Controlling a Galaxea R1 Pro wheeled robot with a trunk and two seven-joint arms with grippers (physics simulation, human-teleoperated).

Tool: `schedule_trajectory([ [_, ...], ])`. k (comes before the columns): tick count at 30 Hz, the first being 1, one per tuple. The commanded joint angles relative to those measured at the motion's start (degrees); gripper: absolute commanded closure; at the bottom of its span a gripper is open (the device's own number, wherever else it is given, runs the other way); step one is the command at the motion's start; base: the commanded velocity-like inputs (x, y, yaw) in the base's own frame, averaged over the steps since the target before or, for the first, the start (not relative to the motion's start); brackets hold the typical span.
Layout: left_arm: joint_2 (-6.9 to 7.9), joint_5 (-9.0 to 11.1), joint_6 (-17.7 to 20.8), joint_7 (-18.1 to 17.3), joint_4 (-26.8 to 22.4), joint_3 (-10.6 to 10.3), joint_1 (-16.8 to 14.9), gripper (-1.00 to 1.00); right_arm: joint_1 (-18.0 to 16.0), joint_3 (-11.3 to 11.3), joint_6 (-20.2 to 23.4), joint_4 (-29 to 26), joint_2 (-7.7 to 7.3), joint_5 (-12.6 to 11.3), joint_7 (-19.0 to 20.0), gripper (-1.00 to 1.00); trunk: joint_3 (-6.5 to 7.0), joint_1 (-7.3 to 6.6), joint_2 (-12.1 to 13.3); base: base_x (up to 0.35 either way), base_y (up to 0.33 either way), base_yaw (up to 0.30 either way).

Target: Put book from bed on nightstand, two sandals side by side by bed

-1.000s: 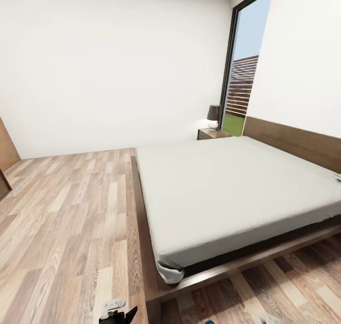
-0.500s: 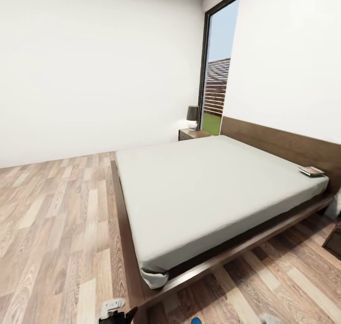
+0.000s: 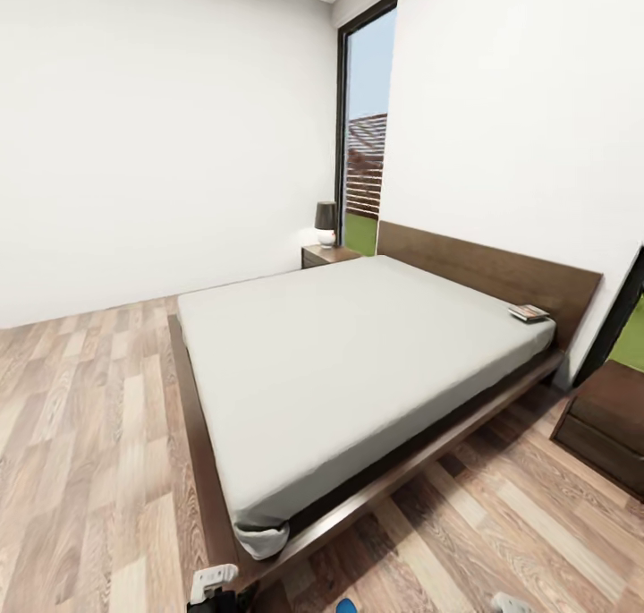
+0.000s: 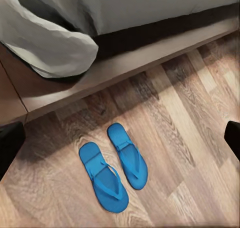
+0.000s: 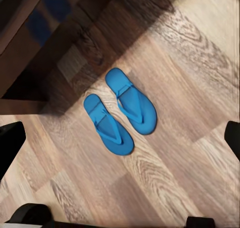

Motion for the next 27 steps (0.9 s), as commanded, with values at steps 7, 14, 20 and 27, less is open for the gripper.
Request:
schedule_trajectory([
  [7,0.02,0.0,-0.2,-0.2,0.1,0.1,0.0,-1.00,-0.1,-0.4,0.0,0.1,0.00,0.1,0.2,-1.00,1.21,-1.55,2.8,0.000,0.000,-0.280],
  [14,0.02,0.0,-0.2,-0.2,0.1,0.1,0.0,-1.00,-0.1,-0.4,0.0,0.1,0.00,0.1,0.2,-1.00,2.46,-3.09,5.6,0.000,0.000,-0.280],
  [20,0.02,0.0,-0.2,-0.2,0.1,0.1,0.0,-1.00,-0.1,-0.4,0.0,0.1,0.00,0.1,0.2,-1.00,3.54,-4.40,8.0,0.000,0.000,-0.280],
  [27,0.02,0.0,-0.2,-0.2,0.1,0.1,0.0,-1.00,-0.1,-0.4,0.0,0.1,0.00,0.1,0.2,-1.00,4.44,-5.50,10.0,0.000,0.000,-0.280],
])
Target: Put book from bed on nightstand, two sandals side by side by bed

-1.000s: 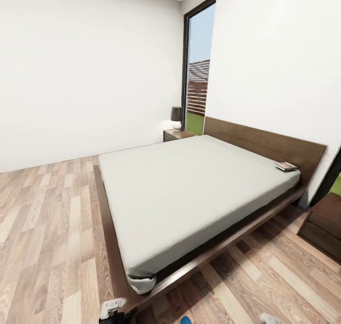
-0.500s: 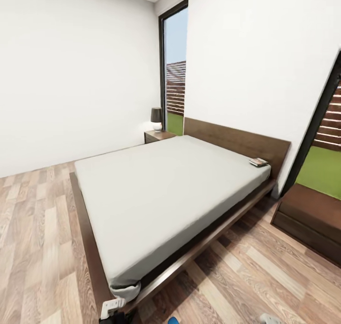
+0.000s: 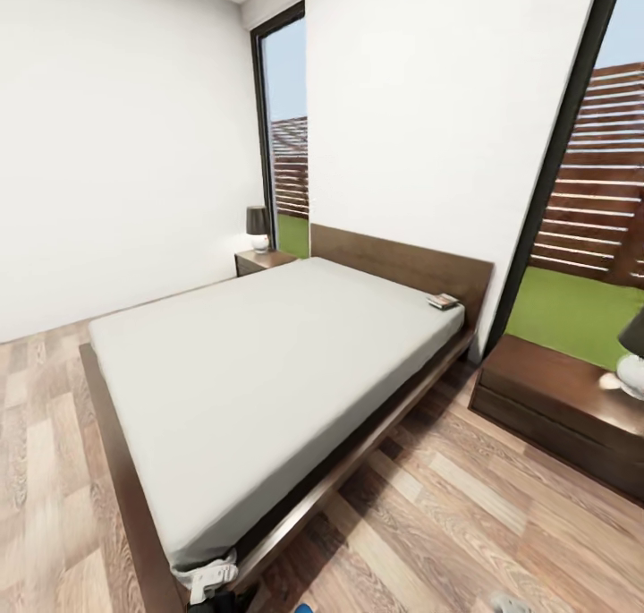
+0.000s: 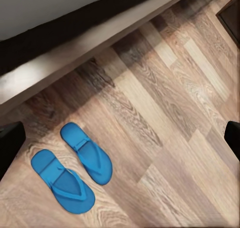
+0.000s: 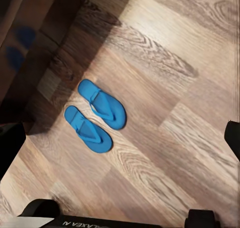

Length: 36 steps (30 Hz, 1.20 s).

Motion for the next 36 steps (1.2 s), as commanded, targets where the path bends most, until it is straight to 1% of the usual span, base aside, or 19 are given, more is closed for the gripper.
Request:
schedule_trajectory([
  [1,0.02,0.0,-0.2,-0.2,0.1,0.1,0.0,-1.00,-0.1,-0.4,0.0,0.1,-0.01,0.1,0.2,-1.00,-0.06,0.00,0.0,0.000,0.000,-0.280],
  [7,0.02,0.0,-0.2,-0.2,0.1,0.1,0.0,-1.00,-0.1,-0.4,0.0,0.1,-0.01,0.1,0.2,-1.00,-0.06,0.00,0.0,0.000,0.000,-0.279],
  [18,0.02,0.0,-0.2,-0.3,0.1,0.1,0.0,-1.00,-0.1,-0.4,0.0,0.1,-0.01,0.1,0.2,-1.00,-0.14,0.00,0.0,0.000,0.000,-0.214],
  [33,0.02,0.0,-0.2,-0.3,0.1,0.1,0.0,-1.00,-0.1,-0.4,0.0,0.1,-0.01,0.1,0.2,-1.00,-0.22,0.00,0.0,0.000,0.000,-0.289],
  [36,0.02,0.0,-0.2,-0.3,0.1,0.1,0.0,-1.00,-0.1,-0.5,0.0,0.1,-0.01,0.1,0.2,-1.00,0.32,-0.66,1.2,0.000,0.000,-0.300],
])
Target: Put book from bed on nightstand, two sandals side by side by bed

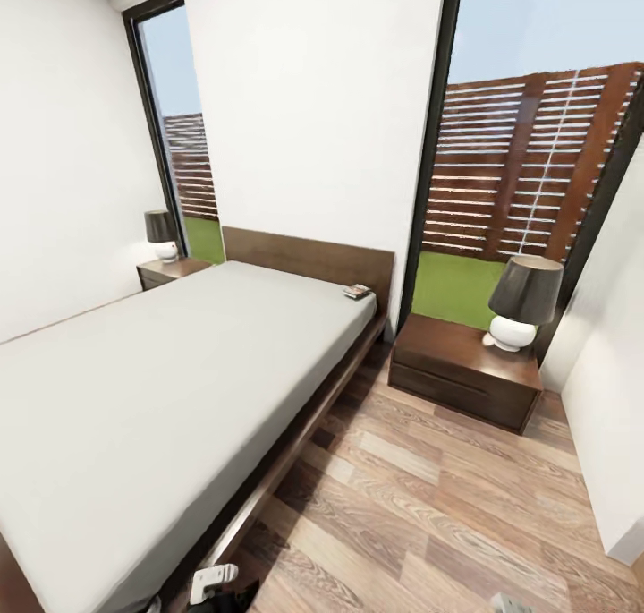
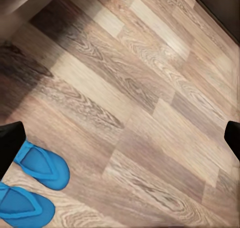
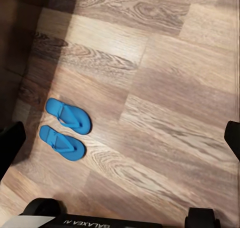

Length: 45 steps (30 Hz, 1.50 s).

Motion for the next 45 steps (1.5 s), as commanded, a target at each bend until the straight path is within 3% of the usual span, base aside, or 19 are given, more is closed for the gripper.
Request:
schedule_trajectory([
  [1,0.02,0.0,-0.2,-0.2,0.1,0.1,0.0,-1.00,-0.1,-0.4,0.0,0.1,-0.01,0.1,0.2,-1.00,0.13,-0.23,0.4,0.000,0.000,-0.300],
  [7,0.02,0.0,-0.2,-0.2,0.1,0.1,0.0,-1.00,-0.1,-0.4,0.0,0.1,-0.01,0.1,0.3,-1.00,1.20,-1.55,2.8,0.000,0.000,-0.300],
  [45,-0.06,0.0,-0.2,-0.2,0.1,0.1,0.0,-1.00,-0.1,-0.4,0.0,0.1,-0.01,0.1,0.3,-1.00,1.20,-1.55,2.8,0.000,-0.016,-0.299],
])
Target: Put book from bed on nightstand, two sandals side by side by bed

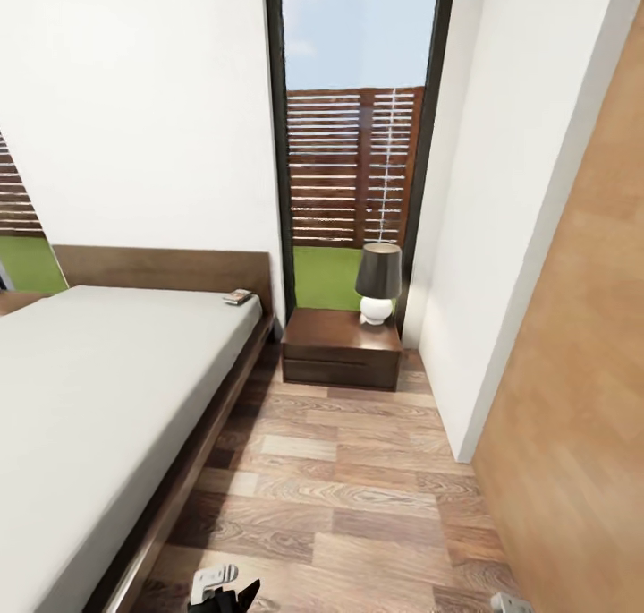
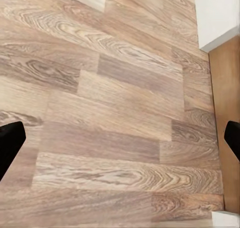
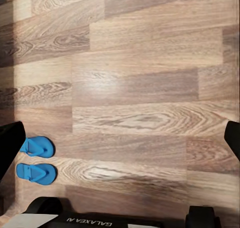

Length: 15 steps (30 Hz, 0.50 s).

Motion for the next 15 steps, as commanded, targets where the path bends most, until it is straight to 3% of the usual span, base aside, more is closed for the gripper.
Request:
schedule_trajectory([
  [1,0.01,0.0,-0.2,-0.2,0.1,0.1,0.0,-1.00,-0.1,-0.4,0.0,0.1,-0.01,0.1,0.2,-1.00,-0.06,0.00,0.0,0.000,-0.045,-0.288],
  [6,0.01,0.0,-0.1,-0.2,0.1,0.2,0.0,-1.00,-0.1,-0.5,0.0,0.1,-0.01,0.1,0.2,-1.00,-0.06,0.00,0.0,0.000,-0.073,-0.189],
  [15,0.01,0.0,-0.2,-0.2,0.1,0.1,0.0,-1.00,-0.1,-0.4,0.0,0.1,-0.01,0.1,0.2,-1.00,-0.06,0.00,0.0,0.000,-0.021,-0.026],
])
